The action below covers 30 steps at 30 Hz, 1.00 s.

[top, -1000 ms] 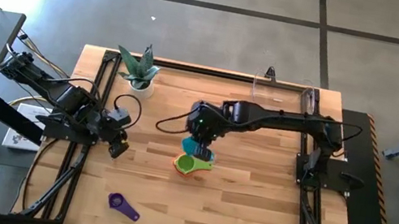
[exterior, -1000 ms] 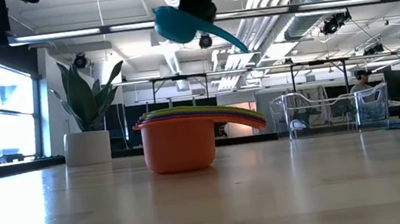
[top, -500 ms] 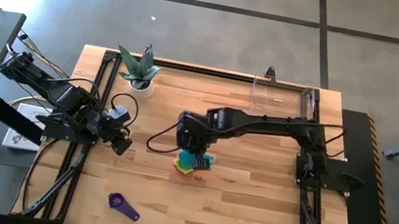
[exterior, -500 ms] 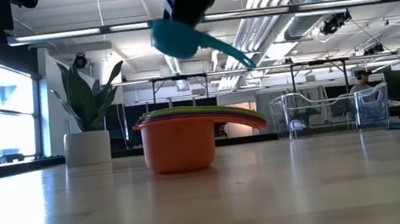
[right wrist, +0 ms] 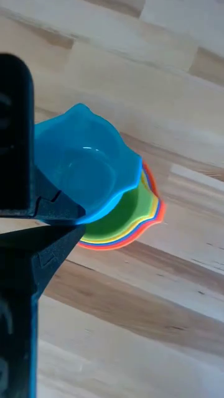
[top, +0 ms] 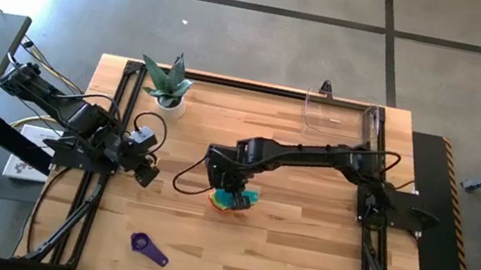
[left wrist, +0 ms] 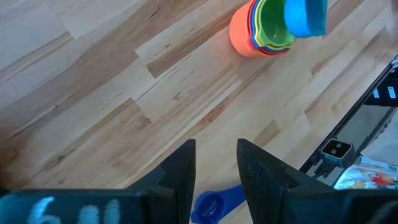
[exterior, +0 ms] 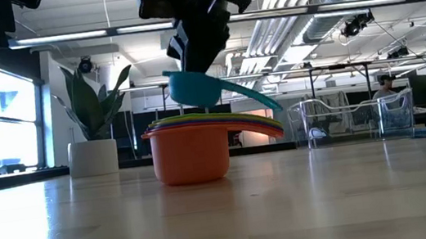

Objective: Nest measuring cups in basket
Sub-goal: Stack the light blue measuring cup on top of the green measuring cup

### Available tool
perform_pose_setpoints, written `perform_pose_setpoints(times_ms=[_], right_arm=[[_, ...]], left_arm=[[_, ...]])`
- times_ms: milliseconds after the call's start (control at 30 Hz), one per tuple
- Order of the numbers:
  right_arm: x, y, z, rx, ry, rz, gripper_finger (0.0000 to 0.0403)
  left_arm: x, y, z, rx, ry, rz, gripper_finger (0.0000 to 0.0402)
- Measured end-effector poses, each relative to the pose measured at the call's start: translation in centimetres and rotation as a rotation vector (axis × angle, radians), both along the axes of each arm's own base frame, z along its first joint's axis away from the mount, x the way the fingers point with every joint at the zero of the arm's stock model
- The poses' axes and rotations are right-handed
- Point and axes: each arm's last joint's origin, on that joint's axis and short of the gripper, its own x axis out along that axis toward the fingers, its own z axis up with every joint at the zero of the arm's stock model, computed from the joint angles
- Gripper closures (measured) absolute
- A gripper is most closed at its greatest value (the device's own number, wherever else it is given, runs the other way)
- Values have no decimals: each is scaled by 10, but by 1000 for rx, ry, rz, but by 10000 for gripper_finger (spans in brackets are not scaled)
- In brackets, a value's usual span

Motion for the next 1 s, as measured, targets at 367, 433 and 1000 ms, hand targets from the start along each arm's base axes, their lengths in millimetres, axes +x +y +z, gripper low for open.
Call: perform_pose_setpoints(times_ms=[367, 433, 1000], right_arm=[[6, -1, -6, 7, -30, 48, 403], [6, -1, -7, 4, -32, 59, 403], [8, -2, -8, -32, -37, 47, 362]], left_arm=[[0, 0, 0, 2, 0, 1, 296], [0, 0, 0, 1, 0, 1, 295], [0, 0, 0, 2, 0, 1, 296]])
